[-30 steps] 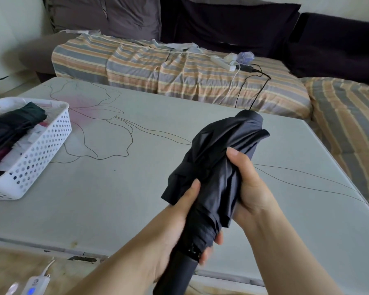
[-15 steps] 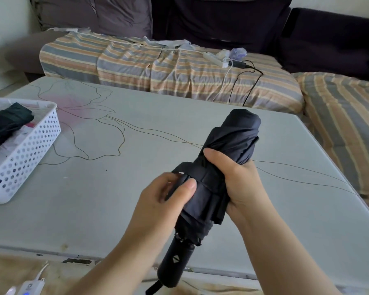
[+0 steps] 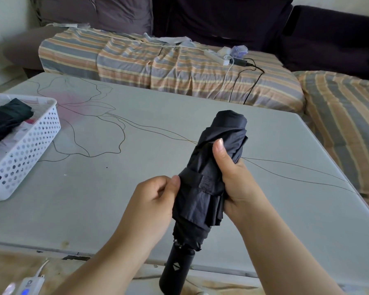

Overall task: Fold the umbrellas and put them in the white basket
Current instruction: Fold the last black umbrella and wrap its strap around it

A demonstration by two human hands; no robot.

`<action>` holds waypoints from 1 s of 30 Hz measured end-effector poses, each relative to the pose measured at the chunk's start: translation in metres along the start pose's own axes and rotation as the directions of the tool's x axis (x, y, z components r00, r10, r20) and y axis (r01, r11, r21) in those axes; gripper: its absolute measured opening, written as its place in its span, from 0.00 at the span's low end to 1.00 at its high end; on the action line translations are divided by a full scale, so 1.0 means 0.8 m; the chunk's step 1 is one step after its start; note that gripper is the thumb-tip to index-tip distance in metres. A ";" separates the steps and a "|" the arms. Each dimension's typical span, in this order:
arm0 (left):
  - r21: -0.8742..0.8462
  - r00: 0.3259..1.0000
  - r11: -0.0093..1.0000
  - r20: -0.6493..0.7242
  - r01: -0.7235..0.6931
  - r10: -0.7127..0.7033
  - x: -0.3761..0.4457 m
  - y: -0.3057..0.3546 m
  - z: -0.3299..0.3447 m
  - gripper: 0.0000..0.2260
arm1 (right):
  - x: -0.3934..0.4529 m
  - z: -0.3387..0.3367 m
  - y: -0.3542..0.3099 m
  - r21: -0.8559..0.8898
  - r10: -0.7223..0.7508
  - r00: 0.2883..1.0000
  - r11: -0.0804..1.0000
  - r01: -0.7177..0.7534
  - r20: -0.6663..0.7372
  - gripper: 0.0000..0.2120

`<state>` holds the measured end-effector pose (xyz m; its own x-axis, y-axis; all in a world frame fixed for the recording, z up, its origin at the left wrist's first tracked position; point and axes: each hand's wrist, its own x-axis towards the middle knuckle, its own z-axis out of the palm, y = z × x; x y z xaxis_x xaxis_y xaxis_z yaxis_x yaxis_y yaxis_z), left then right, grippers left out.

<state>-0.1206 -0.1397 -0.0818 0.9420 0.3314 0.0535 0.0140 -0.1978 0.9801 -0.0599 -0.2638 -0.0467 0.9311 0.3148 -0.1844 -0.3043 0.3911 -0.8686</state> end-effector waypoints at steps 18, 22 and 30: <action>-0.052 0.994 0.994 0.055 0.094 -0.091 0.002 -0.003 -0.012 0.16 | 0.004 0.001 0.003 -0.023 0.038 0.994 0.999 -0.041 -0.102 0.24; -0.048 0.984 0.984 0.045 0.173 -0.171 -0.001 -0.009 -0.002 0.15 | 0.007 0.005 0.009 0.009 0.085 0.992 0.996 -0.085 -0.096 0.25; -0.364 0.656 0.619 0.673 0.696 -0.342 -0.006 -0.004 0.014 0.27 | 0.003 -0.003 -0.008 0.232 0.147 0.988 0.964 -0.131 -0.054 0.19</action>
<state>-0.1217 -0.1512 -0.0871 0.8388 -0.3359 -0.4284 0.5422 0.4436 0.7136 -0.0551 -0.2676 -0.0423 0.8858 0.3219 -0.3344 -0.4617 0.5366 -0.7064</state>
